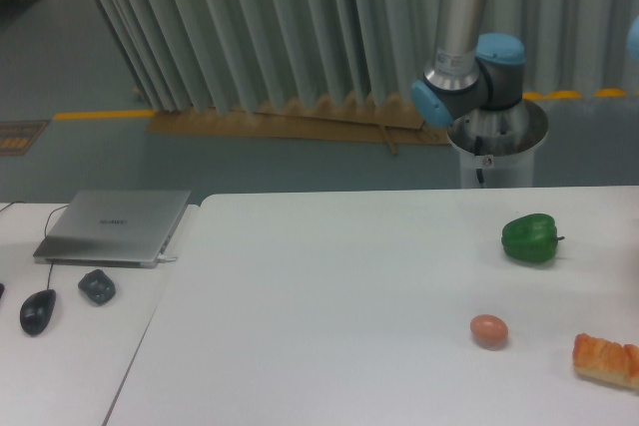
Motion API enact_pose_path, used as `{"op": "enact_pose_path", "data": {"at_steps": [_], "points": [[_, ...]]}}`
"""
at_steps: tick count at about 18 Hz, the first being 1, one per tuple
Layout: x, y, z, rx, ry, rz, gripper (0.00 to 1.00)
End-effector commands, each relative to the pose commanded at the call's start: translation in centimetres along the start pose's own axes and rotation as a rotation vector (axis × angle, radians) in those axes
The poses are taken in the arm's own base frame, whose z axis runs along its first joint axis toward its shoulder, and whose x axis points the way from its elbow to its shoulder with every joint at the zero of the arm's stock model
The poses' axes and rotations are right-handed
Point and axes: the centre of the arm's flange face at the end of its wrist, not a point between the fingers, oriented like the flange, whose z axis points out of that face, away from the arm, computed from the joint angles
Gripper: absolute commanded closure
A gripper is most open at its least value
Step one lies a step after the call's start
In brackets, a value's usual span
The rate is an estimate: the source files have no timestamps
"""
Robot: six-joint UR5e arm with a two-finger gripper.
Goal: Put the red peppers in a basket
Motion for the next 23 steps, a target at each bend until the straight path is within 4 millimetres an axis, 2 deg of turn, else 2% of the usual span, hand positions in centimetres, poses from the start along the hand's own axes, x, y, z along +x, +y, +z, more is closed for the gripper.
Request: {"op": "enact_pose_path", "data": {"at_steps": [5,7,8,10,12,14,16,23], "points": [[-0.6,2.1,2.0,-0.015,0.025,-0.033,0.59],[-1.1,3.2,3.2,-0.020,0.041,-0.043,0.59],[-1.6,4.1,4.5,-0.024,0.058,-0.060,0.59],[-2.1,4.4,4.8,-0.019,0.057,-0.065,0.59],[-1.7,4.2,5.0,-0.020,0.065,-0.059,0.58],[-1.6,4.0,5.2,-0.022,0.069,-0.057,0.52],[-1.0,4.4,5.8,-0.021,0.080,-0.047,0.00],[-0.6,3.8,5.8,-0.018,0.086,-0.037,0.00]]}}
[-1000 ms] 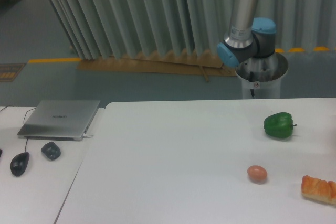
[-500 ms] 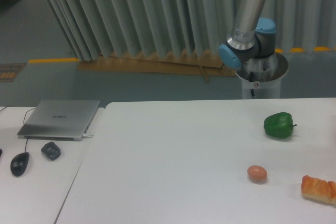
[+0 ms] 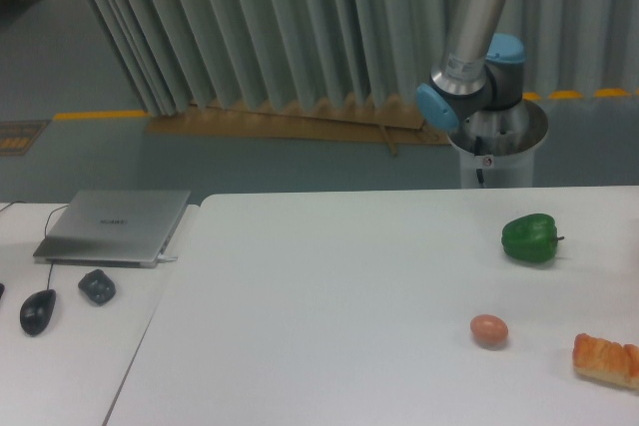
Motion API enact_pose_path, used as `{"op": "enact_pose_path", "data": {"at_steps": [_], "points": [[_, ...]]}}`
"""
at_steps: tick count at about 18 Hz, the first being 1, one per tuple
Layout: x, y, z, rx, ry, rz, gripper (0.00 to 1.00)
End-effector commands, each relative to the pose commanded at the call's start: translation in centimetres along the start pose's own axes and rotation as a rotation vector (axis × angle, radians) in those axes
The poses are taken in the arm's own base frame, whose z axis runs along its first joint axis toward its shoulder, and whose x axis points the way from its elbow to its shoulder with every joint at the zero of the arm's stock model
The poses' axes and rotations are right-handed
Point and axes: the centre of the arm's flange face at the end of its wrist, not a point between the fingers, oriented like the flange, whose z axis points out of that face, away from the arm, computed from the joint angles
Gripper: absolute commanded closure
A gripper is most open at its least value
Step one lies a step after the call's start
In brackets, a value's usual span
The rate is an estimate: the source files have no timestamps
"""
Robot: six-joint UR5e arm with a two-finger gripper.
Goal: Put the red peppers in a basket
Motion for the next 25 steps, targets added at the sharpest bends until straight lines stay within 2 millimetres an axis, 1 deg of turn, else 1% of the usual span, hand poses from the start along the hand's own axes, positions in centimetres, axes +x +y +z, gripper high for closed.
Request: {"op": "enact_pose_path", "data": {"at_steps": [2,3,4,5,6,11,12,13,14,15,16,18,23,25], "points": [[0.2,-0.3,-0.7,0.001,-0.011,0.001,0.00],[0.5,-0.5,-1.8,0.003,-0.027,0.006,0.00],[0.7,-1.0,-2.5,0.007,-0.038,0.012,0.00],[0.9,-1.1,-2.4,0.007,-0.035,0.012,0.00],[1.1,-1.8,-2.5,0.010,-0.036,0.013,0.00],[3.6,-7.5,-3.6,0.025,-0.045,-0.035,0.00],[4.2,-8.8,-3.8,0.029,-0.047,-0.049,0.00],[5.0,-10.6,-3.8,0.034,-0.045,-0.064,0.00],[5.5,-11.7,-3.7,0.036,-0.045,-0.069,0.00],[6.1,-13.0,-4.2,0.043,-0.051,-0.066,0.00],[7.2,-14.9,-4.4,0.048,-0.052,-0.044,0.00],[8.6,-17.2,-4.5,0.055,-0.050,-0.030,0.00],[10.1,-19.5,-4.3,0.051,-0.051,0.003,0.00],[11.4,-21.3,-4.7,0.061,-0.053,0.033,0.00]]}}
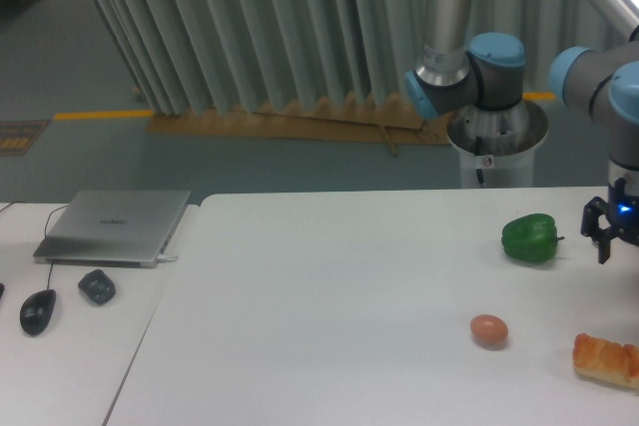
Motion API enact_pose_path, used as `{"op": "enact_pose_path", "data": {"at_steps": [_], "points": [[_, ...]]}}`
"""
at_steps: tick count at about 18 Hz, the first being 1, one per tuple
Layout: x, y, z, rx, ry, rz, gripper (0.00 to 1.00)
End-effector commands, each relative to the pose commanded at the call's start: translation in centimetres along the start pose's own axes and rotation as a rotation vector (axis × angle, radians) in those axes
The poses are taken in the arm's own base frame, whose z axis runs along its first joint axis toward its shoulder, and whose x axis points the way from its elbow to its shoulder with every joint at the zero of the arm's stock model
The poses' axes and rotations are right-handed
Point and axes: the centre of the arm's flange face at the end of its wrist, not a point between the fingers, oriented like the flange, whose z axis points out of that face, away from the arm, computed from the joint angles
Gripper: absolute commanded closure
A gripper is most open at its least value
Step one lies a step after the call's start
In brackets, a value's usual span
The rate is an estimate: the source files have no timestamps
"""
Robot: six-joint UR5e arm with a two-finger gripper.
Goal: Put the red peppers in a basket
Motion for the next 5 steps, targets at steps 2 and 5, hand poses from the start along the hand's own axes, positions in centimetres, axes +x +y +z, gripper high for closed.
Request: {"op": "enact_pose_path", "data": {"at_steps": [2,5], "points": [[0.52,-0.63,0.03,0.004,0.003,0.012,0.00],[0.71,-0.56,0.23,0.003,0.010,0.012,0.00]]}}
